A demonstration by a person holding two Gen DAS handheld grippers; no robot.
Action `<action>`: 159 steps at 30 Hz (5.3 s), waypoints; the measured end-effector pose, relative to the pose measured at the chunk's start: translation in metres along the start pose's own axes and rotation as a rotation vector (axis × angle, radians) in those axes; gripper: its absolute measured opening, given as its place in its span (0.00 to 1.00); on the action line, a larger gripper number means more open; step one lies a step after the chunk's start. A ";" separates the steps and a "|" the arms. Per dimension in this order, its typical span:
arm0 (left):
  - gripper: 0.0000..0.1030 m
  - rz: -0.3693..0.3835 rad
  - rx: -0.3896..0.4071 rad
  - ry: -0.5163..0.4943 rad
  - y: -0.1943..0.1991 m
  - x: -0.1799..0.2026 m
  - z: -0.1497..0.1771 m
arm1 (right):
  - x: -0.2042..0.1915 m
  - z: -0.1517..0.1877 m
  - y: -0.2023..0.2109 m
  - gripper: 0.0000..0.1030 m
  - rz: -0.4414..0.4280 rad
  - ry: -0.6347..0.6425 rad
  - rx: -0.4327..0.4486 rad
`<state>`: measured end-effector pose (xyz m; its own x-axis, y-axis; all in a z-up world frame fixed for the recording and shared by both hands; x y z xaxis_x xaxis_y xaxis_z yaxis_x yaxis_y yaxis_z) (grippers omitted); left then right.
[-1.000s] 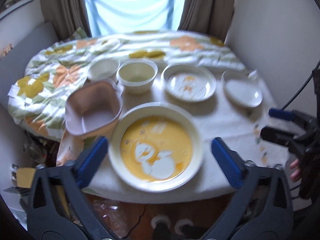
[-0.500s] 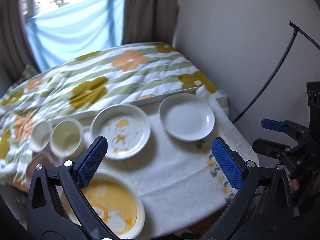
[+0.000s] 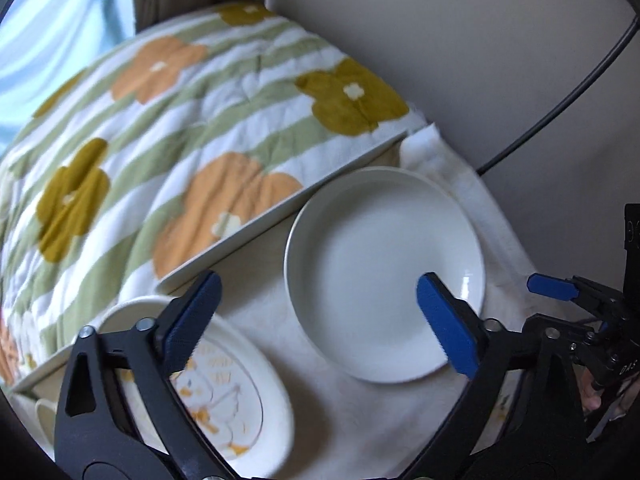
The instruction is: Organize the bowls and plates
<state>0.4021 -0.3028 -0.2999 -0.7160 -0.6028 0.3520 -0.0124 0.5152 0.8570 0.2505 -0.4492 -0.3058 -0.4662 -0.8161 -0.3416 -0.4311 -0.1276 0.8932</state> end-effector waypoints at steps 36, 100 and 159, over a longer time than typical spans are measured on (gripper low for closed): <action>0.21 0.034 -0.085 -0.155 -0.044 -0.010 -0.001 | 0.015 0.001 -0.046 0.16 0.105 -0.145 -0.010; 0.21 -0.238 0.133 0.548 0.134 -0.067 0.374 | -0.184 0.206 -0.024 0.16 -0.010 0.575 -0.161; 0.22 -0.510 0.143 0.484 0.161 -0.052 0.369 | -0.210 0.215 -0.028 0.16 0.163 0.799 0.038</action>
<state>0.1798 0.0361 -0.3189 -0.2070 -0.9753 0.0769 -0.3776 0.1522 0.9134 0.1941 -0.1534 -0.3218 0.1600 -0.9802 0.1164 -0.4384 0.0351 0.8981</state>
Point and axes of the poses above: each gripper's, at about its wrist camera, not at the fingertips, and y roughly against the way its jaws point, x to its right, z to its underside, the point moved 7 cm from there along -y, roughly the way its jaws point, and after that the axes turned 11 degrees about z, right-handed, at the moved point
